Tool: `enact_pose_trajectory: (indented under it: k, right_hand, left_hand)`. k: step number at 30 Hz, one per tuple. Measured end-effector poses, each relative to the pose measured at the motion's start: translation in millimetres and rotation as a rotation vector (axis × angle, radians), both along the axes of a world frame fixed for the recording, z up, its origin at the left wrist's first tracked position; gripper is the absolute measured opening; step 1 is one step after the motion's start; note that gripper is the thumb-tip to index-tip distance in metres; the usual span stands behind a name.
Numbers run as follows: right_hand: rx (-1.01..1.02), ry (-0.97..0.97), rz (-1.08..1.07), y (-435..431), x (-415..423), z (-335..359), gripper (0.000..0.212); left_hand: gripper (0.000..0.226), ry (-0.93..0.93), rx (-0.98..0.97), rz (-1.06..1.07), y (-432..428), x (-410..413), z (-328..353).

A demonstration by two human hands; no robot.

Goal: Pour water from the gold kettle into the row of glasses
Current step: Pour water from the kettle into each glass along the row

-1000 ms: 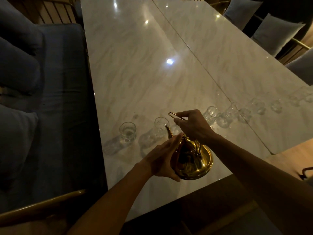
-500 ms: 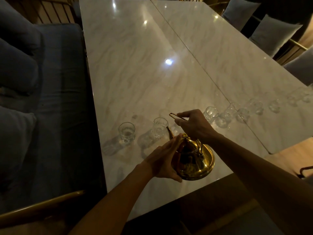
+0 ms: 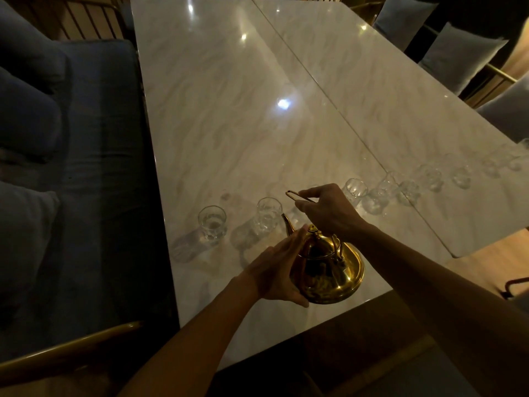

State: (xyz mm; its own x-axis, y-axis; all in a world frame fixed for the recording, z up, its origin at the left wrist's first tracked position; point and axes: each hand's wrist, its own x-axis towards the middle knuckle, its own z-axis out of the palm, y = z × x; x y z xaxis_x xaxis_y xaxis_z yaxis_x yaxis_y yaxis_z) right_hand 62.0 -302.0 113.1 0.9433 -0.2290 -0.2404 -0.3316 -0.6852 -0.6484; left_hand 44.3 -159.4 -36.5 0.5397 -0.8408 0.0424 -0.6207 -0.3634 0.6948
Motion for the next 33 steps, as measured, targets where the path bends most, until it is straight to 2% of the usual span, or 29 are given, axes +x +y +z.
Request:
enact_pose_trajectory:
  k: [18,27,33]
  right_hand:
    - [0.018,-0.024,-0.005,-6.5,-1.3,0.0,0.038]
    - [0.073,-0.101,-0.067,-19.1,-13.1,-6.5,0.039]
    - [0.185,-0.177,-0.144,-34.3,-26.2,-9.6,0.039]
  left_hand:
    - [0.152,-0.019,-0.026,-0.011,-4.7,-1.7,-0.5]
    - [0.158,-0.106,-0.035,0.003,-10.0,2.1,-8.7]
    - [0.152,-0.127,-0.017,0.002,-16.4,5.6,-11.3]
